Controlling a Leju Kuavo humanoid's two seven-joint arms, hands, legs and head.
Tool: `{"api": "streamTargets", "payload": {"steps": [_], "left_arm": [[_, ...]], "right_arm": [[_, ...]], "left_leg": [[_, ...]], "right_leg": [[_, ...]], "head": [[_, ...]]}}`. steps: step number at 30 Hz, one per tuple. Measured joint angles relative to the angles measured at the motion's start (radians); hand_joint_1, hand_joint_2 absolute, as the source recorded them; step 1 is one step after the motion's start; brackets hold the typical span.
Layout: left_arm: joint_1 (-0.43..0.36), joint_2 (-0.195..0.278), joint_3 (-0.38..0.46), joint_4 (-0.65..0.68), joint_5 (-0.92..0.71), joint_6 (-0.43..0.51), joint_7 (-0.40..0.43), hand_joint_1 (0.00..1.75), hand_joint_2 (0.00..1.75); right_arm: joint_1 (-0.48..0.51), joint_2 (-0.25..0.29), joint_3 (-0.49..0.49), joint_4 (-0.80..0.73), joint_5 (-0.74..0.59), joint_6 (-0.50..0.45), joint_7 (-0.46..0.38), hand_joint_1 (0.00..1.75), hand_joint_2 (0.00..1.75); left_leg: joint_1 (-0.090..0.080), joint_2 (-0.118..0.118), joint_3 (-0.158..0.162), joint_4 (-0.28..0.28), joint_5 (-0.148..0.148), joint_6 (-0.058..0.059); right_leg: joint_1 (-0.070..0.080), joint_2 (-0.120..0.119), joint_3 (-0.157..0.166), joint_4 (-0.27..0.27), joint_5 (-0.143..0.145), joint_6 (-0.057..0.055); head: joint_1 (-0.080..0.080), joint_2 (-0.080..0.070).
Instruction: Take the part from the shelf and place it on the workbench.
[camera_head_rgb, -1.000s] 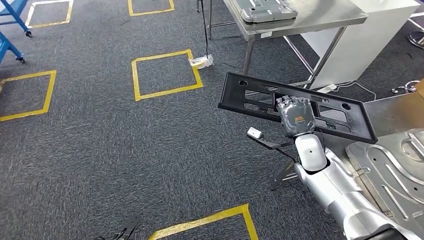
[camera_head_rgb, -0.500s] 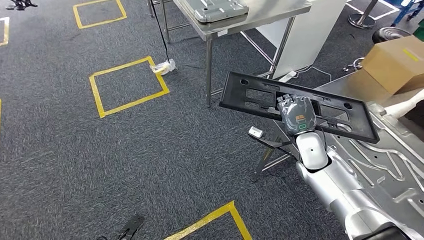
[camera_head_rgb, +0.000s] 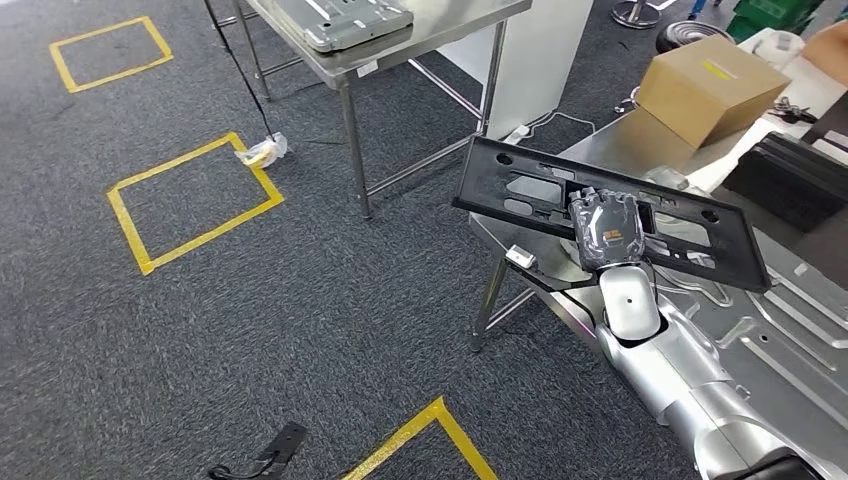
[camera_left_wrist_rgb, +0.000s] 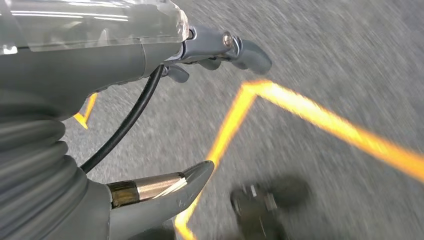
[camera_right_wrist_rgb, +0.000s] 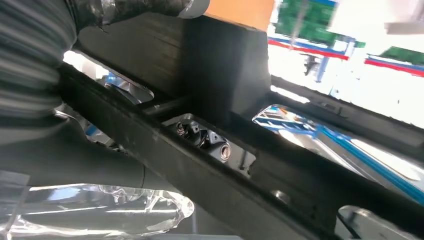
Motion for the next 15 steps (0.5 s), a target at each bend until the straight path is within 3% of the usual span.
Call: {"api": "streamTargets", "payload": {"steps": [1,3,5,6,7,8,9,11,13,15], "left_arm": [[-0.004,-0.012,-0.002,-0.001,-0.002,0.002,0.003,0.00,1.75],[-0.005,-0.026,-0.003,-0.002,-0.002,-0.002,0.004,0.00,1.75],[-0.003,-0.032,-0.003,-0.002,-0.001,-0.004,0.002,0.00,1.75],[-0.001,-0.033,-0.003,-0.002,0.000,-0.004,0.000,0.00,1.75],[-0.001,-0.032,-0.003,-0.003,0.001,-0.004,-0.001,0.00,1.75],[-0.002,-0.032,-0.003,-0.003,0.003,-0.004,-0.003,0.00,1.75],[-0.003,-0.031,-0.003,-0.004,0.004,-0.004,-0.005,0.00,1.75],[-0.007,-0.031,-0.002,-0.005,0.006,-0.005,-0.006,0.00,1.75],[-0.009,-0.035,-0.002,-0.005,0.004,-0.005,-0.003,0.00,1.75],[-0.009,-0.039,-0.003,-0.005,0.001,-0.005,0.001,0.00,1.75]], "right_arm": [[-0.001,0.002,0.001,0.000,0.000,0.000,0.004,1.75,1.75],[-0.005,0.008,0.002,0.000,0.000,0.001,0.006,1.75,1.75],[-0.004,0.014,0.005,0.000,0.000,0.002,0.006,1.75,1.75],[-0.002,0.016,0.007,0.000,0.000,0.003,0.006,1.75,1.75],[0.000,0.016,0.008,0.001,0.000,0.003,0.006,1.75,1.75],[0.000,0.015,0.009,0.002,0.000,0.004,0.006,1.75,1.75],[-0.001,0.013,0.009,0.003,0.000,0.004,0.006,1.75,1.75],[-0.005,0.010,0.009,0.005,0.000,0.004,0.007,1.75,1.75],[-0.008,0.003,0.009,0.007,0.000,0.004,0.010,1.75,1.75],[-0.007,-0.008,0.009,0.011,0.000,0.003,0.013,1.75,1.75]], "left_leg": [[0.003,-0.022,-0.004,0.018,-0.013,-0.003],[0.008,-0.083,-0.047,0.114,-0.063,-0.006],[0.010,-0.108,-0.120,0.247,-0.111,-0.006],[0.010,-0.112,-0.146,0.283,-0.112,-0.007],[0.010,-0.113,-0.156,0.282,-0.093,-0.006],[0.010,-0.117,-0.147,0.243,-0.056,-0.005],[0.012,-0.129,-0.125,0.179,-0.013,-0.003],[0.015,-0.168,-0.080,0.068,0.035,-0.002],[0.013,-0.183,-0.065,0.035,0.036,0.002],[0.014,-0.161,-0.061,0.029,0.040,0.013]], "right_leg": [[-0.003,0.015,0.005,-0.004,0.001,-0.007],[-0.008,0.044,0.011,-0.010,0.002,-0.020],[-0.008,0.079,0.011,-0.007,-0.001,-0.027],[-0.007,0.099,0.012,-0.004,-0.002,-0.027],[-0.007,0.117,0.012,-0.001,-0.004,-0.026],[-0.008,0.134,0.012,0.004,-0.006,-0.024],[-0.010,0.150,0.011,0.010,-0.010,-0.020],[-0.010,0.176,0.004,0.025,-0.017,-0.008],[-0.013,0.199,-0.005,0.030,-0.019,0.006],[-0.016,0.207,-0.007,0.027,-0.017,0.017]], "head": [[0.000,0.000],[-0.002,0.000],[-0.003,0.000],[-0.003,0.000],[-0.003,0.000],[-0.003,0.000],[-0.003,0.000],[-0.002,0.000],[-0.002,0.000],[-0.002,0.000]]}}
